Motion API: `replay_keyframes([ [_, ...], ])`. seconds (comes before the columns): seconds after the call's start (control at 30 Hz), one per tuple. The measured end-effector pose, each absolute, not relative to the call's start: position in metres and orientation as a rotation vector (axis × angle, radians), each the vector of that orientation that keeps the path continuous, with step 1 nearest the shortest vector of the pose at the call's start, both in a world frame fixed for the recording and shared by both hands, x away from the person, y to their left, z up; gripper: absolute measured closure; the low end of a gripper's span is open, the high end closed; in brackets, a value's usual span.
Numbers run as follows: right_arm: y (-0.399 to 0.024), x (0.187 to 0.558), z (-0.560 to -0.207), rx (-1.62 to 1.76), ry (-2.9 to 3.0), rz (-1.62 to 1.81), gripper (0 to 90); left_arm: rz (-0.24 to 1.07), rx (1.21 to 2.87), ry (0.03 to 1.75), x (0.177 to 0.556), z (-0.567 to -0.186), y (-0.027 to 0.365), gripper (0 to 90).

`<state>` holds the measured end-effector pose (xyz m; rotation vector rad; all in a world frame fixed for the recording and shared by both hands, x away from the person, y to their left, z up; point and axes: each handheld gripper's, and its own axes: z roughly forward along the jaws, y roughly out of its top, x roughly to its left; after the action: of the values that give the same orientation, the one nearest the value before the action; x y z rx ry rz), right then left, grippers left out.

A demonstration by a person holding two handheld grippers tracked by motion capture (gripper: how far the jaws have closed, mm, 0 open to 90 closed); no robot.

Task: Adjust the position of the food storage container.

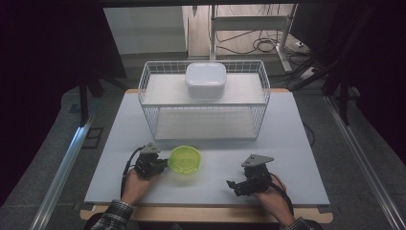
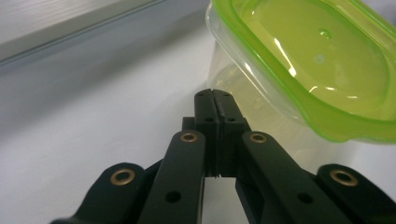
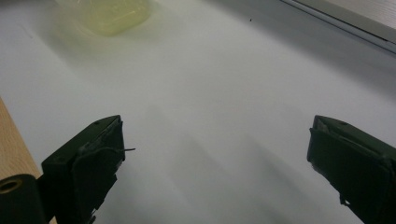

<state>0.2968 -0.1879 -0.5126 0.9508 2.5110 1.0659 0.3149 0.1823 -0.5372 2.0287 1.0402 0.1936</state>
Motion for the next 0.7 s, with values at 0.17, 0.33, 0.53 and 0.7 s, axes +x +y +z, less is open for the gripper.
replay_keyframes([
  [0.17,-0.188,0.297,-0.513,0.951,2.514,1.068,4.3,0.18,2.049,1.0,0.311,-0.537,0.169,89.8],
  [0.33,-0.187,0.296,-0.513,0.95,2.521,1.068,4.4,0.179,2.086,0.933,0.304,-0.537,0.151,89.8],
  [0.53,-0.187,0.296,-0.513,0.947,2.525,1.066,4.3,0.169,2.115,0.875,0.295,-0.537,0.132,89.8],
  [0.7,-0.186,0.296,-0.514,0.945,2.529,1.066,4.4,0.166,2.138,0.844,0.291,-0.537,0.122,89.7],
])
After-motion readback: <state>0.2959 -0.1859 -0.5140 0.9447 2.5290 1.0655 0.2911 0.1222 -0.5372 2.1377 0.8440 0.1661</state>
